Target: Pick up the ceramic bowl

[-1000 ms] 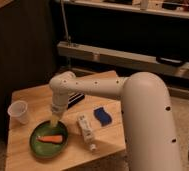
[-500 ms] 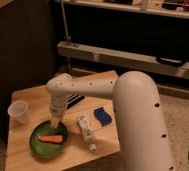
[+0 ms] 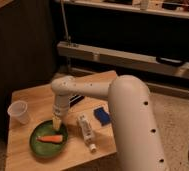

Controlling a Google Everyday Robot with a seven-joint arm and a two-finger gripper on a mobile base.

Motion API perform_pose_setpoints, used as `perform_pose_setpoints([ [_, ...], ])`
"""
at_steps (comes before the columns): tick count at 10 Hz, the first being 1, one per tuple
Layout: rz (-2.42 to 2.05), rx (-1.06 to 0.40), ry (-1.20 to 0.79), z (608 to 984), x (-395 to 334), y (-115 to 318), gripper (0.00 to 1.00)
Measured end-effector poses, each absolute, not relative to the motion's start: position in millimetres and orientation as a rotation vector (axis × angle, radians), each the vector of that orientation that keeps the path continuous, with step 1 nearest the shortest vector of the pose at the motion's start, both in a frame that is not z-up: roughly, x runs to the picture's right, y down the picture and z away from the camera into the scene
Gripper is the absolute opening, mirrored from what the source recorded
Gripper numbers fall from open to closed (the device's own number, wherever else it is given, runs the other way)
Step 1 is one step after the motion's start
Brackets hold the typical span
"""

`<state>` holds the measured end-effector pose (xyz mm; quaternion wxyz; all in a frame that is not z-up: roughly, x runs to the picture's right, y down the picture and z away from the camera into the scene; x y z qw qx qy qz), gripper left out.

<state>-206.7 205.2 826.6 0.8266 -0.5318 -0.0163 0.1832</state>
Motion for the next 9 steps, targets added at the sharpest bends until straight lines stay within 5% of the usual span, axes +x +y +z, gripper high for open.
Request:
perform_pose_setpoints([
  [3,0.389,-1.161,-0.068,824,-207,206,0.1],
  [6,0.42,-1.195,-0.137,820,-205,195,0.09],
  [9,0.419,-1.261,-0.2,771,-214,138,0.09],
])
